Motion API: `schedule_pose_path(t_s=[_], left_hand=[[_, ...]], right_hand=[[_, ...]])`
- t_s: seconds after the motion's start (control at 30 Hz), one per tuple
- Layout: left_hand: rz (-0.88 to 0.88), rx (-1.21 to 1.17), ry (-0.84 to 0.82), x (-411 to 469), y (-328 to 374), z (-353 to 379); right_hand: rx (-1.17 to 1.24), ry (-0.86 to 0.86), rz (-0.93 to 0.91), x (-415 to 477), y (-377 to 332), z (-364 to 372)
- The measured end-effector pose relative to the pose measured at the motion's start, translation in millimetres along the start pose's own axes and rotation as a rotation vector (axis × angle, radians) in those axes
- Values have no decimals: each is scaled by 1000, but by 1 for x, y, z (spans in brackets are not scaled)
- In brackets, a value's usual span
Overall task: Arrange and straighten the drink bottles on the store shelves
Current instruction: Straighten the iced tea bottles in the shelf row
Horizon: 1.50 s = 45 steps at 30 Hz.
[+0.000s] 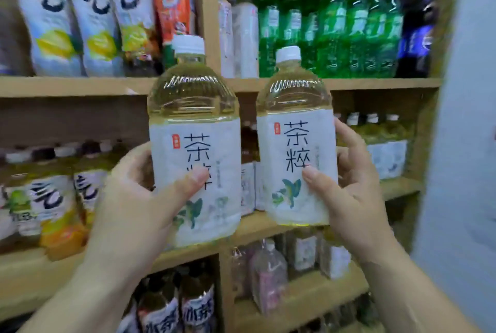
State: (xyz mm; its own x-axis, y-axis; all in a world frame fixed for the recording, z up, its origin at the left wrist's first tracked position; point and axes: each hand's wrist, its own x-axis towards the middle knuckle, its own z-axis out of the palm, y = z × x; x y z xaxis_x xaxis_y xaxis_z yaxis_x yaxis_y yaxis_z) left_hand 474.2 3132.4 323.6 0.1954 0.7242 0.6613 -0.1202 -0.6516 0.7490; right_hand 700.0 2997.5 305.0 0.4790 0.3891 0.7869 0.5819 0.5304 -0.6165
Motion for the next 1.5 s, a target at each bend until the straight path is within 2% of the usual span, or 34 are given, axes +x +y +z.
schedule_pose_path(t_s=[0.07, 0.2, 0.37, 0.53, 0.73, 0.93, 1.1, 1.27, 1.43, 1.5], left_hand=[[6, -17, -72, -14, -3, 33], [-15, 13, -97, -27, -11, 102], [-11, 43, -74, -26, -36, 186], [-22, 89, -14, -14, -58, 238], [-95, 166, 85, -6, -90, 262], [-153, 226, 92, -8, -118, 275], [-204, 193, 93, -12, -137, 269], [-206, 230, 74, -14, -139, 268], [-173, 245, 81, -18, -138, 271], [-171, 234, 89, -19, -139, 270]], right_hand=[[-31, 42, 44, 2, 22, -34], [-39, 77, 106, 18, 61, -97], [-83, -1, 144, 46, 110, -159], [-75, -86, 173, 76, 170, -187], [-28, -142, 198, 106, 232, -177], [-96, -211, 204, 106, 271, -155], [-52, -225, 245, 95, 288, -149], [-241, -281, 220, 94, 293, -150], [-514, -137, 70, 82, 296, -153], [-578, -85, -62, 82, 298, -150]])
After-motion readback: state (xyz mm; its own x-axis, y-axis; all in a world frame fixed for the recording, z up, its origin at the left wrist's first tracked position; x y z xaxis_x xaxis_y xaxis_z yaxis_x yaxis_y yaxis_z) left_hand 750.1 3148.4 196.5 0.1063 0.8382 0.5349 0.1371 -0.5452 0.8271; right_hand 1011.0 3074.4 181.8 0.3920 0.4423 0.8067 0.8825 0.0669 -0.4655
